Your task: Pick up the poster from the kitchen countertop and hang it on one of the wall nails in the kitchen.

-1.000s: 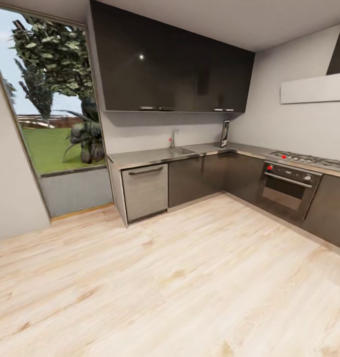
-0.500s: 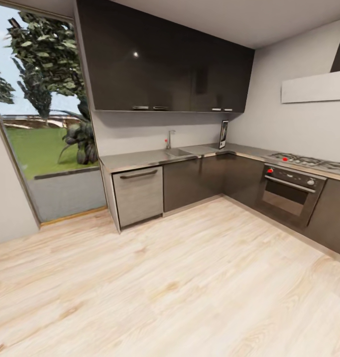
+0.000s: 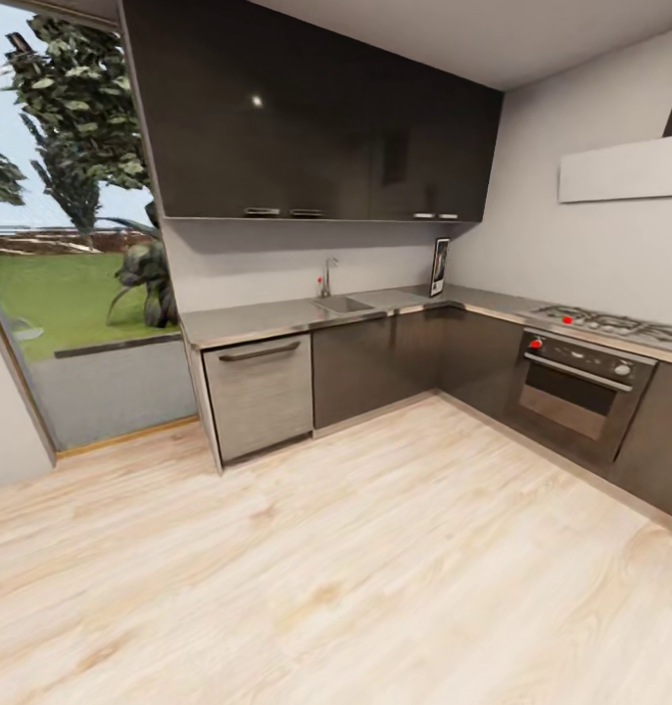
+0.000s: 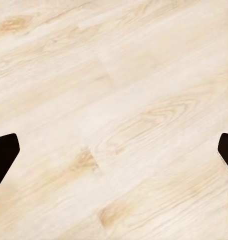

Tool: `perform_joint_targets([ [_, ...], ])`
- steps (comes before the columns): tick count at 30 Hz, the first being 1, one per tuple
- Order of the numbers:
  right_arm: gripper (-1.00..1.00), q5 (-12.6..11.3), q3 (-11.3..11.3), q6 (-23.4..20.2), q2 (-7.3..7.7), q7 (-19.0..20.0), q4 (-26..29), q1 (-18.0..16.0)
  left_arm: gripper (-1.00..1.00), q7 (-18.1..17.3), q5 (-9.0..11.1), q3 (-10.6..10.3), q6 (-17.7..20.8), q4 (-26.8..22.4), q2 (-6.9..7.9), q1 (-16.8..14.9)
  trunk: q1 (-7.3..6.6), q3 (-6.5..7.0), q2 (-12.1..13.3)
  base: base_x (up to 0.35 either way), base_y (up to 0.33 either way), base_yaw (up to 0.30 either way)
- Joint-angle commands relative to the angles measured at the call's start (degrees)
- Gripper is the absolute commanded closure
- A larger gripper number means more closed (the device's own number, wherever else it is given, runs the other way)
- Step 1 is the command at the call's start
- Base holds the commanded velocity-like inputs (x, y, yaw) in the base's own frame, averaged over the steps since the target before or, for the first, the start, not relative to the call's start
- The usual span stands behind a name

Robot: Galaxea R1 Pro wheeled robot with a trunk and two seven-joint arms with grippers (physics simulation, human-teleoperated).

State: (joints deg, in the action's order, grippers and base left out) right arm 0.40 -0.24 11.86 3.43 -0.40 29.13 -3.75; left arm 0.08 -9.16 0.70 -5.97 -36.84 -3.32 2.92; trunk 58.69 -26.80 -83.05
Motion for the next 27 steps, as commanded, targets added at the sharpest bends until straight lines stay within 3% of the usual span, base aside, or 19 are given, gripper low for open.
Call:
perform_joint_targets([
  [1,-1.00,0.0,0.0,0.2,0.00,0.0,0.0,0.0,-1.00,0.0,-0.5,0.1,-0.1,-0.1,-0.02,0.0,0.03,-0.05,0.0,0.313,-0.133,0.000],
  [27,-1.00,0.1,0.0,0.2,-0.01,0.0,0.0,0.0,-1.00,0.0,-0.5,0.1,-0.1,-0.1,0.33,0.0,0.03,-0.05,0.0,0.316,-0.124,0.000],
])
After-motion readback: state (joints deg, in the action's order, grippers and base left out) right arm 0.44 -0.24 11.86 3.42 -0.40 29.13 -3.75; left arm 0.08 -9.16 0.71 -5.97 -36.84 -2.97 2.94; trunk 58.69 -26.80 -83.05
